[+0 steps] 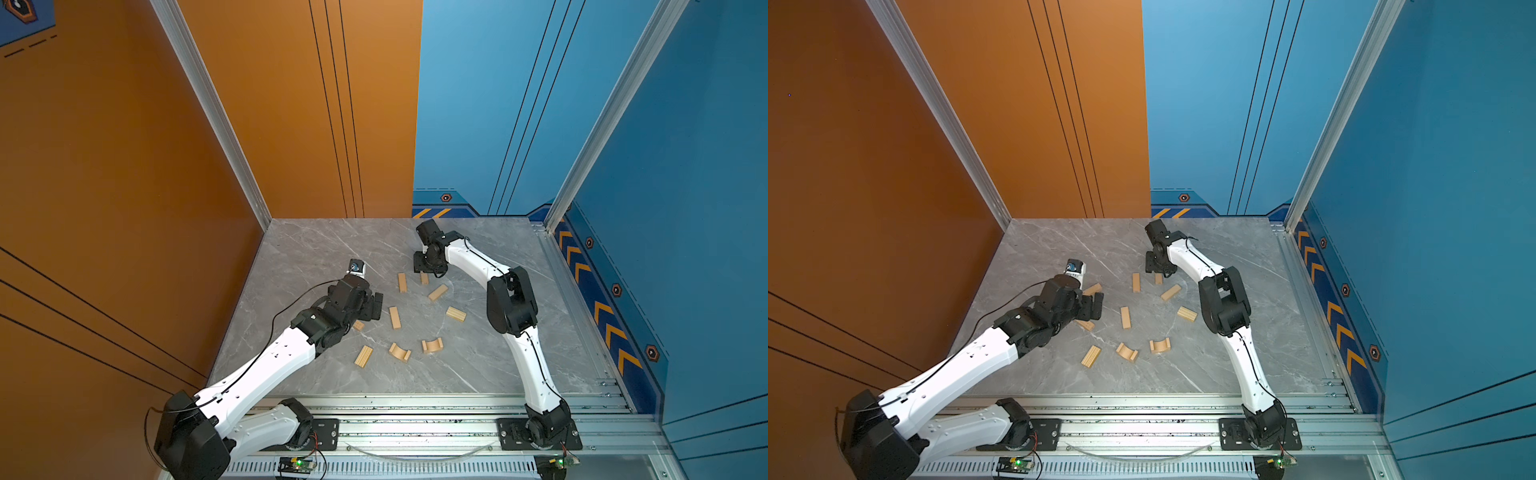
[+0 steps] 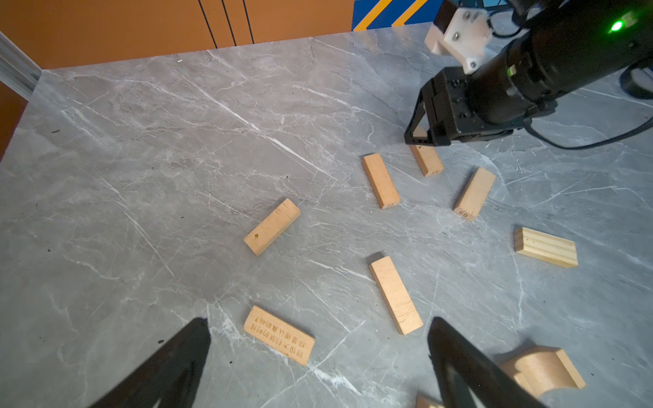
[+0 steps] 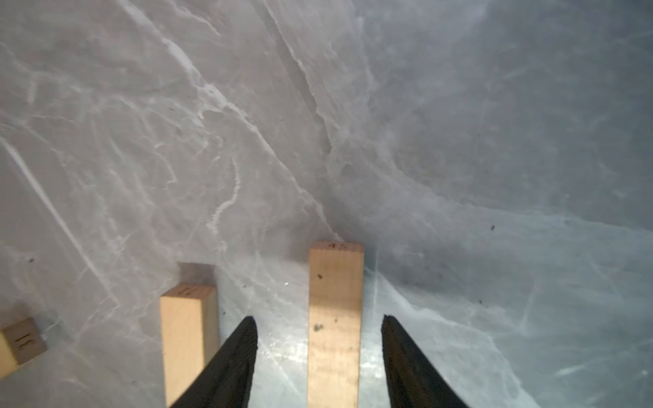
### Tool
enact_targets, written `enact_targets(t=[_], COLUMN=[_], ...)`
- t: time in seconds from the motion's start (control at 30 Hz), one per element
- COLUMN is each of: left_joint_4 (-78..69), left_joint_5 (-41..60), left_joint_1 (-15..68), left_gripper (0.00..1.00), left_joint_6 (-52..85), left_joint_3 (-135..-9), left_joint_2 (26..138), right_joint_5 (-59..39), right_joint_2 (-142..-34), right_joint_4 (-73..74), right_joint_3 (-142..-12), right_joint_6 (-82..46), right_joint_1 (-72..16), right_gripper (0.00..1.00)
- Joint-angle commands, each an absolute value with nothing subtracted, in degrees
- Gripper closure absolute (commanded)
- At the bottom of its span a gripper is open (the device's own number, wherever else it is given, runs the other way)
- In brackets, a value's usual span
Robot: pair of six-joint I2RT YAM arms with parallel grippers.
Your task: Build the wood block tower
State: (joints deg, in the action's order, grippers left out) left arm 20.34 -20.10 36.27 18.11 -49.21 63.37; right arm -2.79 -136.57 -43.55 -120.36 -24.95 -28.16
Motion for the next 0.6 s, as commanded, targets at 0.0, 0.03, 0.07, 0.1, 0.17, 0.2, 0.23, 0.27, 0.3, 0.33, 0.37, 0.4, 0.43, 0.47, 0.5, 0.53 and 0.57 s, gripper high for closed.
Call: enact_targets(t=[0.0, 0.03, 0.07, 0.1, 0.17, 0.2, 0.23, 0.27, 0.3, 0.33, 0.37, 0.4, 0.43, 0.47, 0.5, 0.53, 0.57], left_joint_4=[19.3, 19.5, 19.7, 19.9, 19.8, 19.6, 19.5, 19.4, 19.3, 19.3, 19.4, 19.4, 19.4, 19.5, 19.7, 19.9, 20.2], left_joint_5=[-17.5, -17.5, -17.3, -17.0, -15.9, -15.3, -14.8, -14.4, -14.0, -13.8, -13.7, -13.6, -13.4, -12.8, -12.4, -12.0, -11.8], left_joint_1=[36.3, 36.7, 37.1, 37.6, 38.7, 39.4, 40.0, 41.0, 41.9, 42.9, 44.0, 45.0, 45.7, 46.4, 46.9, 47.2, 47.5], left_gripper=[0.02, 0.02, 0.02, 0.02, 0.02, 0.02, 0.02, 0.02, 0.02, 0.02, 0.02, 0.02, 0.02, 0.02, 0.02, 0.02, 0.02], left_joint_6=[20.1, 20.4, 20.9, 21.5, 23.3, 24.3, 25.1, 25.8, 26.6, 27.0, 27.4, 27.8, 28.2, 28.7, 29.3, 29.7, 30.3], left_joint_3=[-47.7, -47.4, -46.9, -46.4, -45.0, -44.2, -43.6, -42.9, -42.3, -42.0, -41.6, -41.2, -40.8, -40.4, -40.1, -39.8, -39.5], left_joint_2=[61.4, 61.1, 60.7, 60.1, 58.9, 58.3, 57.9, 57.4, 57.0, 56.8, 56.3, 55.7, 55.1, 54.4, 53.4, 52.6, 51.5], right_joint_5=[-1.1, -0.9, -0.8, -0.6, -0.4, -0.6, -0.5, -0.5, -0.5, -0.3, -0.1, 0.1, 0.4, 1.2, 2.9, 4.3, 5.5], right_joint_2=[-132.0, -131.9, -131.7, -131.6, -131.5, -131.5, -131.7, -131.7, -131.8, -131.9, -132.0, -132.1, -132.1, -132.3, -132.4, -132.5, -132.7], right_joint_4=[-45.2, -45.3, -45.3, -45.3, -45.4, -45.4, -45.4, -45.4, -45.5, -45.5, -45.6, -45.6, -45.6, -45.8, -46.0, -46.3, -46.6], right_joint_3=[-119.8, -119.7, -119.6, -119.4, -119.3, -119.3, -119.3, -119.3, -119.3, -119.3, -119.3, -119.4, -119.3, -119.3, -119.3, -119.4, -119.4], right_joint_6=[-25.7, -25.7, -25.8, -25.8, -26.0, -26.1, -26.2, -26.3, -26.4, -26.5, -26.6, -26.8, -26.8, -26.9, -26.9, -26.9, -26.9], right_joint_1=[-29.8, -30.1, -30.5, -30.9, -31.8, -32.2, -32.6, -33.0, -33.5, -33.8, -34.2, -34.6, -34.8, -35.1, -35.6, -35.9, -36.2], right_gripper=[0.42, 0.42, 0.43, 0.43, 0.44, 0.45, 0.45, 0.45, 0.45, 0.45, 0.46, 0.46, 0.46, 0.46, 0.46, 0.46, 0.47])
